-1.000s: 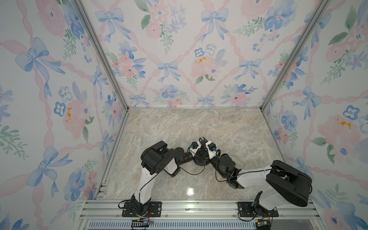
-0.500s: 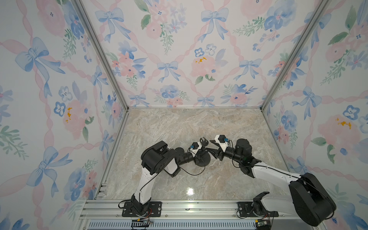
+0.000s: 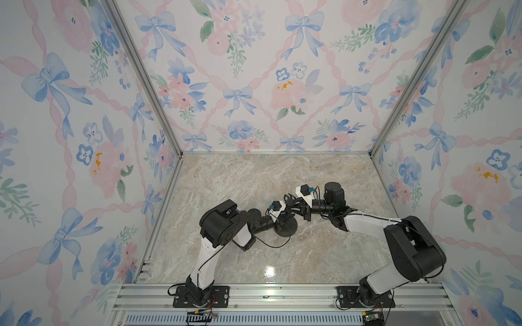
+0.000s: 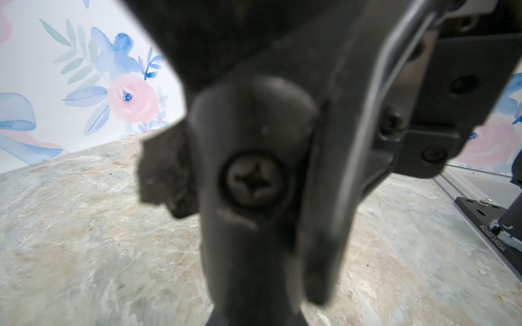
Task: Assemble a microphone stand
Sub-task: Screw the microphone stand pole into the microphone stand base.
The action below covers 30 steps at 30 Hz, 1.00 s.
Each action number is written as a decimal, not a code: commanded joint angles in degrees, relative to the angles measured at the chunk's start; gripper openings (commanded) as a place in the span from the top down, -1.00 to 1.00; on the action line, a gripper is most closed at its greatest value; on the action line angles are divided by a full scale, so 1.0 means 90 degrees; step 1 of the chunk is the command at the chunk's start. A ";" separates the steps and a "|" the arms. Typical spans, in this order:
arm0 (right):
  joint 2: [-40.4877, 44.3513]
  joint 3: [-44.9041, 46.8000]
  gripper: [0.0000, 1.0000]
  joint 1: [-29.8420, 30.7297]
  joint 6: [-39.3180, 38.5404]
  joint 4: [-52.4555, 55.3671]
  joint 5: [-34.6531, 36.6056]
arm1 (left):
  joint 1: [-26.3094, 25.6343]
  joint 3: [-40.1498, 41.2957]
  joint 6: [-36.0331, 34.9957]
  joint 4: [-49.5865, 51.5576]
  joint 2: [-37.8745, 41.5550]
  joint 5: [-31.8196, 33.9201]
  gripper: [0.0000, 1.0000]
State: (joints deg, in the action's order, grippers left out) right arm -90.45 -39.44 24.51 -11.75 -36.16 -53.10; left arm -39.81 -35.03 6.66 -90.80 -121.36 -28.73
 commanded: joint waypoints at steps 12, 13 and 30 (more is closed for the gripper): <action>0.0283 0.1616 1.00 0.2562 0.0340 -0.2041 0.6407 | -0.0063 -0.0054 -0.0012 -0.0174 -0.0119 0.0333 0.65; 0.0143 0.1791 1.00 0.2679 0.0611 -0.2574 0.6742 | -0.0068 -0.0052 -0.0005 -0.0174 -0.0118 0.0341 0.63; -0.0584 0.2026 0.49 0.3609 0.0611 -0.4106 0.8274 | -0.0070 -0.0032 -0.0063 -0.0174 -0.0099 0.0220 0.82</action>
State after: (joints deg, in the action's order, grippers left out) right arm -94.91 -23.90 55.61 -1.50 -75.96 26.24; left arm -39.99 -34.54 5.08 -91.83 -121.69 -26.09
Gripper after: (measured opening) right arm 0.238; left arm 0.178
